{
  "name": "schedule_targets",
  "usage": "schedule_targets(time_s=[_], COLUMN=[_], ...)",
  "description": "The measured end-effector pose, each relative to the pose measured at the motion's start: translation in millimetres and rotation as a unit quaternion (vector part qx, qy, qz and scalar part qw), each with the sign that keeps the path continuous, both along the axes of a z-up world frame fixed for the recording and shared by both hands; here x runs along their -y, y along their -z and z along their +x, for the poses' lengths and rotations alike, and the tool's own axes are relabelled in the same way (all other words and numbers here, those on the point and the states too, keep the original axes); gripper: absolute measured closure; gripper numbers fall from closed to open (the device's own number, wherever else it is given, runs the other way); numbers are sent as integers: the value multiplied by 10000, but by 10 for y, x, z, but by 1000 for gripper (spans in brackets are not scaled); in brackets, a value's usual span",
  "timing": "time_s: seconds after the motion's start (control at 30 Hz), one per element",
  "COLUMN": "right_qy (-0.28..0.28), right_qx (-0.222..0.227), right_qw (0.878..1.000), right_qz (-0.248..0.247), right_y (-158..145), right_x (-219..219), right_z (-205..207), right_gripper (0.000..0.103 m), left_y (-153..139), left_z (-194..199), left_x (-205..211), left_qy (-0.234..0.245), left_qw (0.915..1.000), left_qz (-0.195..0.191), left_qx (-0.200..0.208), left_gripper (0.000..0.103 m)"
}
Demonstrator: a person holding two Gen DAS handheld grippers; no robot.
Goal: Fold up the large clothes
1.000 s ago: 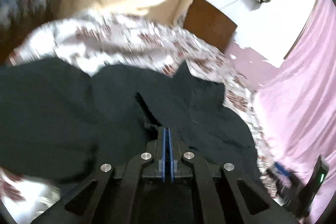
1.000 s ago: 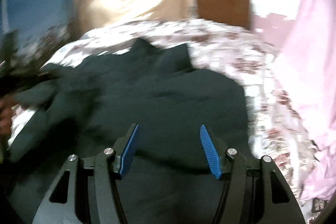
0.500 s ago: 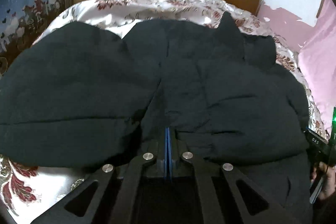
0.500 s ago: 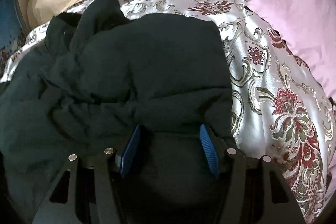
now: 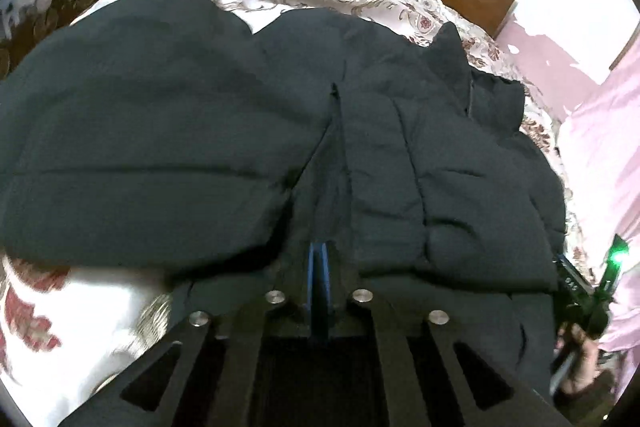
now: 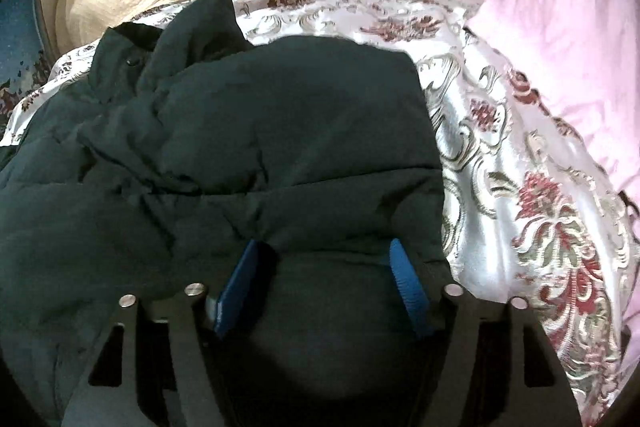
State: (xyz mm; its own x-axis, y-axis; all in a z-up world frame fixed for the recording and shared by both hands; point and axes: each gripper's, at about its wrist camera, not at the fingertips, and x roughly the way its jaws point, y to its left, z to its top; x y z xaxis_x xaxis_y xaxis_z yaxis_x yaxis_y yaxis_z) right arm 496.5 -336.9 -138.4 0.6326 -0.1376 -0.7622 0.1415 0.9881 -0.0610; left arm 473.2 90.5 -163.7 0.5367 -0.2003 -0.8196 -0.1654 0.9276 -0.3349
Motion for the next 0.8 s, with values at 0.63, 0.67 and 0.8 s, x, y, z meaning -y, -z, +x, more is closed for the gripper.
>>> schedule_targets(time_s=[0.63, 0.67, 0.8], right_qy=[-2137, -2205, -2357], right_qx=[680, 659, 691], right_qw=[9745, 9731, 9688], right_qz=[-54, -55, -339], right_y=[-593, -574, -511], right_x=[-2316, -2451, -2902], right_z=[-249, -235, -245], right_gripper=[25, 25, 25], left_y=[-198, -162, 66], left_z=[-1347, -1402, -1465], left_x=[-1945, -2101, -2606], left_qy=[-2291, -2540, -3277], left_qw=[9619, 9535, 9189], left_qz=[-1420, -1542, -2113], left_qx=[450, 498, 597], left_gripper=[12, 12, 10])
